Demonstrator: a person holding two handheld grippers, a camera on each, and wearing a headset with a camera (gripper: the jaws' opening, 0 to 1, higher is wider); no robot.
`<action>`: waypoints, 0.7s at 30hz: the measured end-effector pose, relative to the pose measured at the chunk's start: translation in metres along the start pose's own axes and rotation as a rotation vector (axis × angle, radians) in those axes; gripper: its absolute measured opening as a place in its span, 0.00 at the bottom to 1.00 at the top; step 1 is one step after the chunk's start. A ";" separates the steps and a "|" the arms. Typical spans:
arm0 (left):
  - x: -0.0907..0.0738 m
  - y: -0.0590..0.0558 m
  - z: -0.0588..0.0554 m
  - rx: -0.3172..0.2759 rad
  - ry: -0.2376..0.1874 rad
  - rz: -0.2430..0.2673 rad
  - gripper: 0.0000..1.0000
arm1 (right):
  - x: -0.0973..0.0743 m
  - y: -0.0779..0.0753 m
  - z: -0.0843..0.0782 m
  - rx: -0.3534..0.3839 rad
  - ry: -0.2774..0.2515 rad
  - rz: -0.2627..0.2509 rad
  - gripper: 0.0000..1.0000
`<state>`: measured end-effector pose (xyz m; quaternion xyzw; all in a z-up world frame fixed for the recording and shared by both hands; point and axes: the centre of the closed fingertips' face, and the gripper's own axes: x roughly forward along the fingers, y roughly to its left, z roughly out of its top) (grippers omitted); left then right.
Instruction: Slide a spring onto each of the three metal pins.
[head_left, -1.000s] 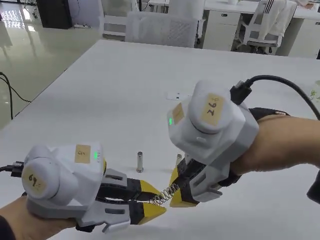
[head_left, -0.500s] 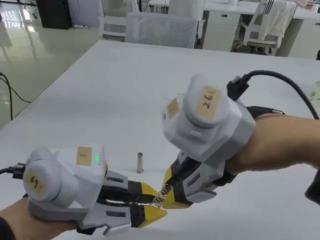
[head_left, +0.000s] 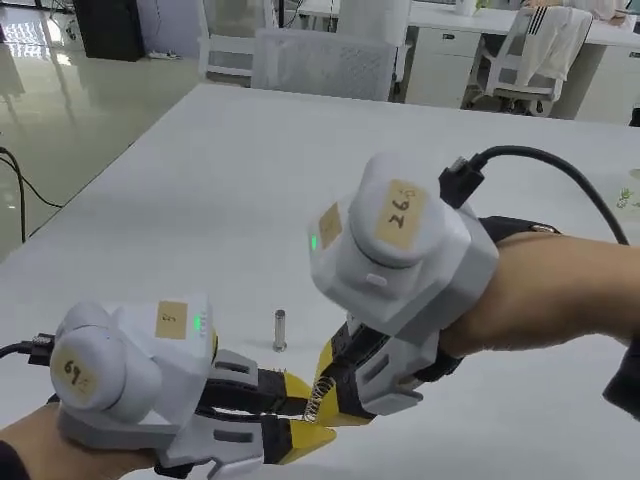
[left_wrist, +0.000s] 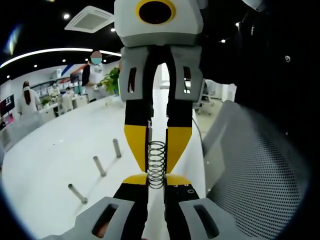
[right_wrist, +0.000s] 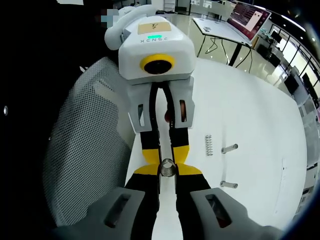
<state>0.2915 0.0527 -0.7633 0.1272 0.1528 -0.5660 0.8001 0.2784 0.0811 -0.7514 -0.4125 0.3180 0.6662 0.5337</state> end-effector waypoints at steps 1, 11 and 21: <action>0.000 0.000 0.000 0.000 0.000 0.000 0.03 | 0.000 0.000 0.000 -0.001 0.002 0.000 0.08; -0.001 0.004 -0.002 -0.030 0.001 0.012 0.09 | 0.000 -0.006 -0.001 0.003 0.005 -0.016 0.08; -0.005 0.011 -0.006 -0.076 -0.007 0.044 0.17 | 0.000 -0.009 -0.007 0.010 0.014 -0.023 0.08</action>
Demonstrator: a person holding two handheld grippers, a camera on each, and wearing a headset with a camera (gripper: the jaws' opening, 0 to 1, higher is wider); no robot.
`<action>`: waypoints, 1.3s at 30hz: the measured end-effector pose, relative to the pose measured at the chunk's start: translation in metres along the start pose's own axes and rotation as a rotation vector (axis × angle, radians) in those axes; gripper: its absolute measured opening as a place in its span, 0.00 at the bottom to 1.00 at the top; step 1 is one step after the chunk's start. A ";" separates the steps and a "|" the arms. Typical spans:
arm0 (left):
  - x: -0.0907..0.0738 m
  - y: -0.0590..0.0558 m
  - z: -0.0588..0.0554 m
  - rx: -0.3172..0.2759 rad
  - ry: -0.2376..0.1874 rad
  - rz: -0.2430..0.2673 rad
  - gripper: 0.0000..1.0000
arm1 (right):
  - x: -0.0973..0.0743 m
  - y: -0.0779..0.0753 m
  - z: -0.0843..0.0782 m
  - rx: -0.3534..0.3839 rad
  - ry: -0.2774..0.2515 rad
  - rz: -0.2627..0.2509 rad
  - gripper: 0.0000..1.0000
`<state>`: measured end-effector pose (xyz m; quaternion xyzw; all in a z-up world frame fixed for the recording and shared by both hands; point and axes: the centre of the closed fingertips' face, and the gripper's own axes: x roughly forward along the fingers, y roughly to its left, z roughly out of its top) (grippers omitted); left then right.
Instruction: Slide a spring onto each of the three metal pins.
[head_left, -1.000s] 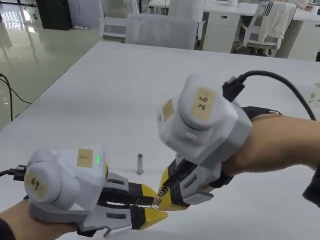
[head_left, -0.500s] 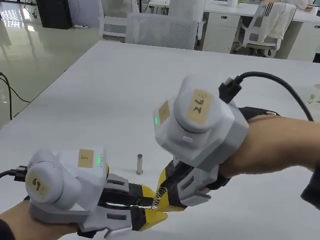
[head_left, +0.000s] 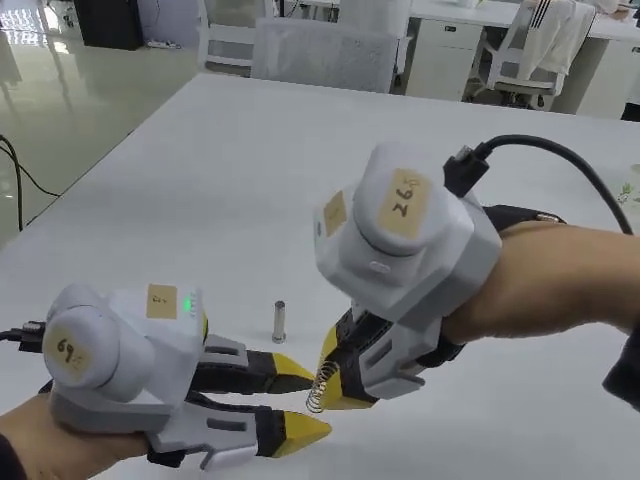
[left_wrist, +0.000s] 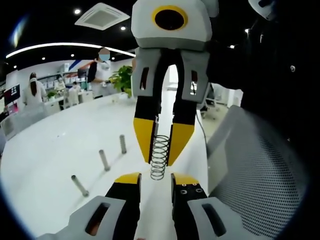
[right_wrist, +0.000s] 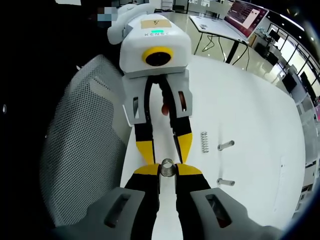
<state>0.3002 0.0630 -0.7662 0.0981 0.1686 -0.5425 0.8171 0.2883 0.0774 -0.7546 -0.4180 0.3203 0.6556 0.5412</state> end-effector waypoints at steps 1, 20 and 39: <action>-0.001 0.002 -0.002 -0.006 0.000 0.005 0.17 | 0.000 0.000 -0.001 0.002 0.002 -0.001 0.08; -0.029 0.024 -0.018 -0.107 -0.029 0.154 0.36 | -0.001 -0.010 -0.020 0.031 0.025 -0.024 0.08; -0.024 0.020 -0.022 -0.115 -0.015 0.181 0.47 | -0.032 -0.054 -0.046 0.099 0.038 -0.140 0.08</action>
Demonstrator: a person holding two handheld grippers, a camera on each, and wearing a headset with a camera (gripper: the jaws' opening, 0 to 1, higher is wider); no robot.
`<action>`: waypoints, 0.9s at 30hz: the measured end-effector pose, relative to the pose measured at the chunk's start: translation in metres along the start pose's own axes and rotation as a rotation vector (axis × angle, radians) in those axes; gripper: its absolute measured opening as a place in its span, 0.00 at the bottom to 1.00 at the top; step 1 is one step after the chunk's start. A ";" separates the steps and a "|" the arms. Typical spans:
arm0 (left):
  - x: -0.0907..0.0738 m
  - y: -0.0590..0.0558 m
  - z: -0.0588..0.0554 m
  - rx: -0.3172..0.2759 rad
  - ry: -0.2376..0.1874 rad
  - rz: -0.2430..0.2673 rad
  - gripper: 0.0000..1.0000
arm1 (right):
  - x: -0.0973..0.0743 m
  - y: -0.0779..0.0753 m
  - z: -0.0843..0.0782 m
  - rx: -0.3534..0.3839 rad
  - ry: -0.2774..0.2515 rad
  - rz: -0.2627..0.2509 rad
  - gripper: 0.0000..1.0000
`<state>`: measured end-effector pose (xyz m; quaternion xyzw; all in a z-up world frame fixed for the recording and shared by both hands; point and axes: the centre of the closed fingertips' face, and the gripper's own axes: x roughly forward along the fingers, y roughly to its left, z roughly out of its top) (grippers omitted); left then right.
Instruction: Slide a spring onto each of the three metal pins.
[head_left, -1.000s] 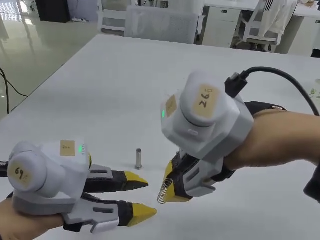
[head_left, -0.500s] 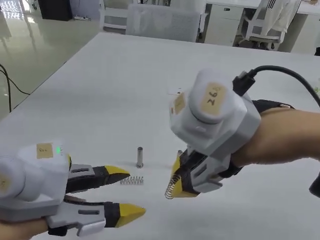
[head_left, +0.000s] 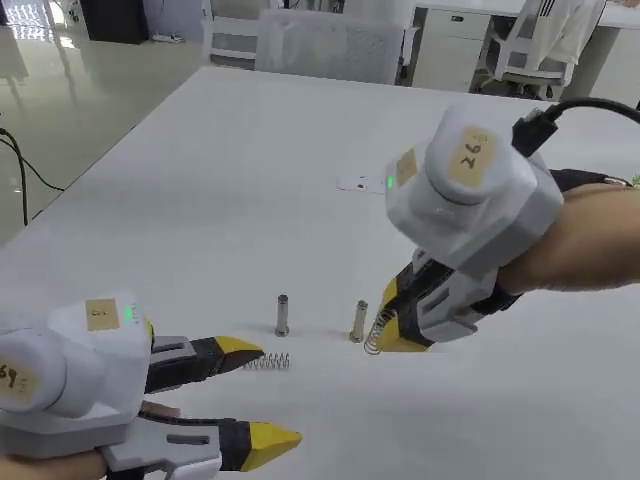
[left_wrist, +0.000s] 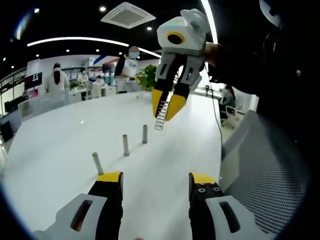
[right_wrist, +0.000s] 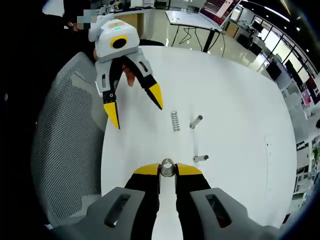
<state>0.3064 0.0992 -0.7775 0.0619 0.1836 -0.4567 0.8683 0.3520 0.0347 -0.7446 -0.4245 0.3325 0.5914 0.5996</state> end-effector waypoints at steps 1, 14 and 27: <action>0.000 0.000 0.000 0.001 0.001 -0.001 0.48 | -0.002 -0.006 -0.001 0.010 -0.003 -0.011 0.08; 0.000 0.000 -0.001 -0.005 -0.006 -0.005 0.49 | 0.004 -0.039 -0.004 0.030 0.026 -0.045 0.08; -0.001 -0.002 0.000 -0.007 -0.015 -0.007 0.50 | 0.027 -0.063 -0.004 0.033 0.061 -0.077 0.08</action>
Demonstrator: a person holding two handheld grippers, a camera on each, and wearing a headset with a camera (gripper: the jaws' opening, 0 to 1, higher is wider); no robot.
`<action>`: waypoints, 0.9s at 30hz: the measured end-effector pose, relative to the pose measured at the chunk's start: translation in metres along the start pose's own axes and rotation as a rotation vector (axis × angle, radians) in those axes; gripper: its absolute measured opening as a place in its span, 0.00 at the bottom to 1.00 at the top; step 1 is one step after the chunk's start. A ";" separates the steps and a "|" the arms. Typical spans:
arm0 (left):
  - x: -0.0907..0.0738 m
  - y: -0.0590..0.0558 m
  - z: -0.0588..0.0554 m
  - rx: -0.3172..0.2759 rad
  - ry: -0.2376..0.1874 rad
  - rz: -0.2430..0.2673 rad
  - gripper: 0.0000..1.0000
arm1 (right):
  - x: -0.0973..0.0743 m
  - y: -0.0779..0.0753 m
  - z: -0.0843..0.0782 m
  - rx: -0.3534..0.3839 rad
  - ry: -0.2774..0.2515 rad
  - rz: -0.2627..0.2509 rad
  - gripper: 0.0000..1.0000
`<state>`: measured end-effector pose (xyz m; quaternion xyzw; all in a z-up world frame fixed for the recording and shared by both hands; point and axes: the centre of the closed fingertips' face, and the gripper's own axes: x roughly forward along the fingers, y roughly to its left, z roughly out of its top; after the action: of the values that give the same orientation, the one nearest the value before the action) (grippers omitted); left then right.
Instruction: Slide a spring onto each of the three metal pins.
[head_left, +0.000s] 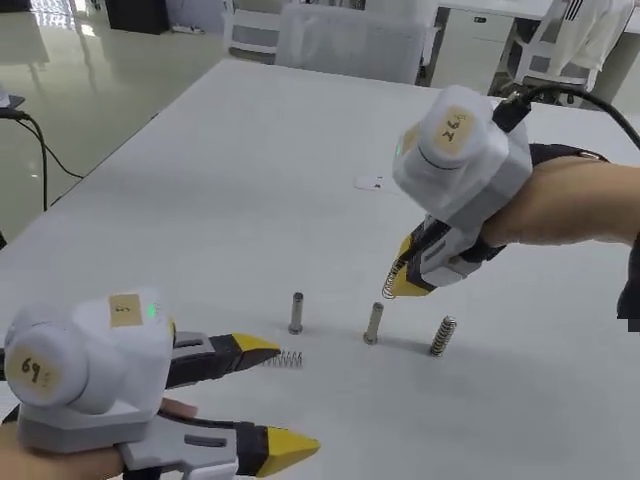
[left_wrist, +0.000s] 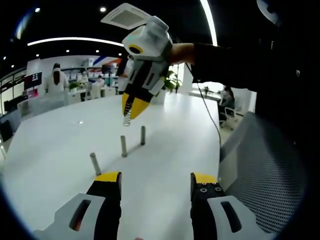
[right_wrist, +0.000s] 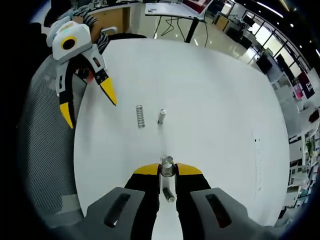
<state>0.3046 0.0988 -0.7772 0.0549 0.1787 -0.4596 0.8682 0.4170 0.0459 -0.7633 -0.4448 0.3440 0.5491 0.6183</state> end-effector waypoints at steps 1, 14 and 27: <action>0.000 0.000 0.000 0.000 -0.001 0.000 0.50 | 0.002 0.000 0.000 0.001 0.001 0.001 0.08; 0.001 0.000 -0.002 -0.006 0.004 0.001 0.50 | 0.023 -0.004 -0.007 0.021 0.018 0.027 0.08; 0.001 0.002 -0.004 -0.006 0.012 0.010 0.50 | 0.029 -0.002 -0.008 0.023 0.024 0.043 0.08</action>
<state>0.3054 0.1000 -0.7809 0.0558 0.1849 -0.4544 0.8696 0.4242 0.0491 -0.7929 -0.4367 0.3670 0.5531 0.6072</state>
